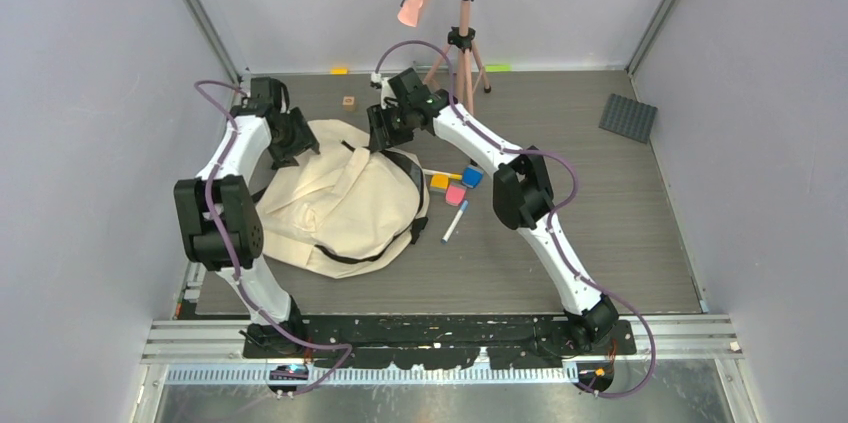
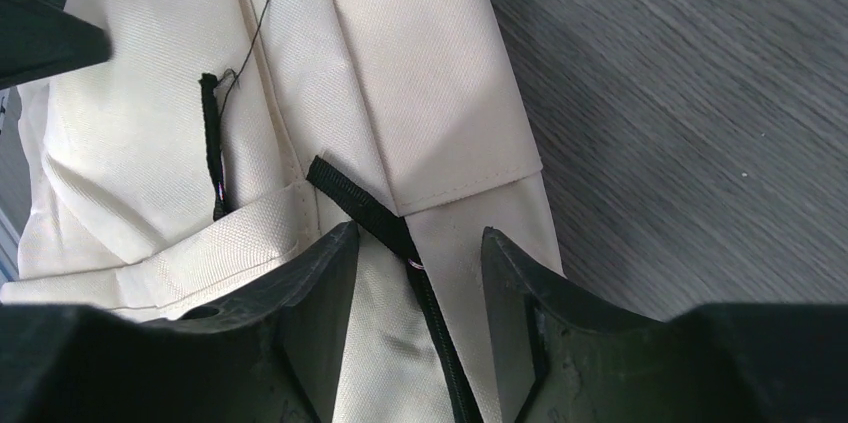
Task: Pack the student bag
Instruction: Zip the student bag at the center of the board.
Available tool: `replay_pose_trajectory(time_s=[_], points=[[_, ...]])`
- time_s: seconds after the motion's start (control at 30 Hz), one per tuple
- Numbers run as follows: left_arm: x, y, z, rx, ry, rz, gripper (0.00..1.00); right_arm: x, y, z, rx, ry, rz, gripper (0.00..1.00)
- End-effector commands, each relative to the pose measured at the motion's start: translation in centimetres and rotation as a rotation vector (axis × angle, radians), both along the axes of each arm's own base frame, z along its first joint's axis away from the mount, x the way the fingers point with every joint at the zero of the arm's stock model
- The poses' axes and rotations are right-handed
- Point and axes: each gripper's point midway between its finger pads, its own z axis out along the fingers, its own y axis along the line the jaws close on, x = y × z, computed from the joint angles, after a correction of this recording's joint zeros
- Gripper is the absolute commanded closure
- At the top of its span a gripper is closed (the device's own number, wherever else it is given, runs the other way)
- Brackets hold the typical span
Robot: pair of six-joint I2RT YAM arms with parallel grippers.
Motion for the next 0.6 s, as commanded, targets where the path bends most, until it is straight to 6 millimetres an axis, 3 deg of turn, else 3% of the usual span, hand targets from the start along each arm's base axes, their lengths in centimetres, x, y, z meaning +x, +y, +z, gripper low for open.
replay_pose_trajectory(time_s=[0.0, 0.23, 0.4, 0.57], points=[[2.1, -0.2, 0.6, -0.032, -0.039, -0.023, 0.43, 0.8, 1.2, 2.5, 0.053, -0.075, 0.028, 0.48], [2.8, -0.7, -0.6, -0.065, -0.009, -0.038, 0.47, 1.5, 1.8, 2.6, 0.071, -0.107, 0.024, 0.52], [2.9, -0.7, -0.6, -0.063, -0.010, -0.047, 0.65, 1.5, 2.3, 2.4, 0.078, -0.110, 0.031, 0.56], [2.7, -0.9, -0.7, -0.071, -0.003, -0.053, 0.77, 1.5, 2.8, 2.3, 0.099, -0.113, 0.044, 0.58]])
